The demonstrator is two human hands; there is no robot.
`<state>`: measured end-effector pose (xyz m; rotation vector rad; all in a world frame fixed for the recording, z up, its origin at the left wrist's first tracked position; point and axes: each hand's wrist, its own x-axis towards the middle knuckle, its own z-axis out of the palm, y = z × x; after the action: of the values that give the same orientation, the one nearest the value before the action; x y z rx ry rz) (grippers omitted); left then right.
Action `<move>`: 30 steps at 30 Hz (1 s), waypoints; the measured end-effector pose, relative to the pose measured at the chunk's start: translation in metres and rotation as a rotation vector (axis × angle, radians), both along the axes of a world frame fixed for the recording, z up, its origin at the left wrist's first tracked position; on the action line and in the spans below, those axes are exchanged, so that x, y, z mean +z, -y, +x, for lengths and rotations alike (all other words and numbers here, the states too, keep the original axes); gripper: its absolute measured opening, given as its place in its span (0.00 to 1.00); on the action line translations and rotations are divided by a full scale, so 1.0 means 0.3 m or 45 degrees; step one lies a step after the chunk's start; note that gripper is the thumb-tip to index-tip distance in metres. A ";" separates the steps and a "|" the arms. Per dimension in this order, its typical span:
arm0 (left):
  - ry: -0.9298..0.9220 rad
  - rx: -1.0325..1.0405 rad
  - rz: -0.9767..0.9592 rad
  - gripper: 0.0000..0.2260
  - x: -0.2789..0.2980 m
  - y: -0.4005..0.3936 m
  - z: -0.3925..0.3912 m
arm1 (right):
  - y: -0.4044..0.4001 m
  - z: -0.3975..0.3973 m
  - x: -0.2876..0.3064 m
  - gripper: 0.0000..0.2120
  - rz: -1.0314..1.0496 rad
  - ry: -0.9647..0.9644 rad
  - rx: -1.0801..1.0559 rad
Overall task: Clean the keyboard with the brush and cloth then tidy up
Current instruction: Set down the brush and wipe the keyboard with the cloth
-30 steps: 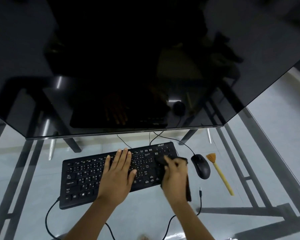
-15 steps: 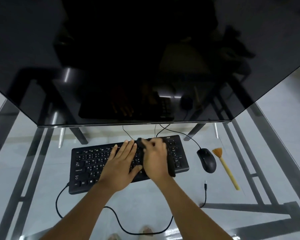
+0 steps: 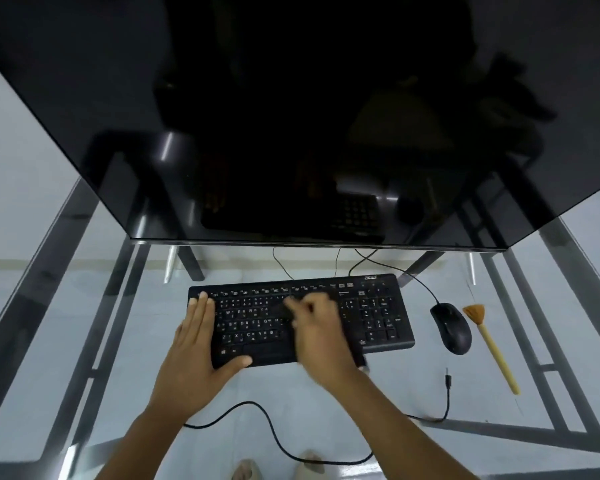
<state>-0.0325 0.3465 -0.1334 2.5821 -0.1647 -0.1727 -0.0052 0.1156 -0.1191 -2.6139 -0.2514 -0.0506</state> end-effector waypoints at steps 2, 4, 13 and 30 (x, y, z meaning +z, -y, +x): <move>0.022 -0.051 -0.013 0.50 0.000 -0.023 0.008 | -0.011 0.001 -0.001 0.26 -0.093 0.037 0.304; 0.033 -0.095 0.019 0.48 -0.003 -0.056 0.011 | 0.041 0.057 0.004 0.23 -0.029 0.079 0.107; 0.040 -0.096 -0.047 0.48 -0.022 -0.130 0.011 | -0.306 -0.012 -0.007 0.26 -0.006 0.076 0.047; 0.072 -0.085 0.060 0.55 0.004 -0.154 0.060 | -0.343 0.172 -0.005 0.18 0.038 0.055 -0.054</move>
<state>-0.0146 0.3926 -0.1323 2.6318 -0.2706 -0.1292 0.0463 0.2186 -0.1207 -2.5904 -0.2091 -0.1246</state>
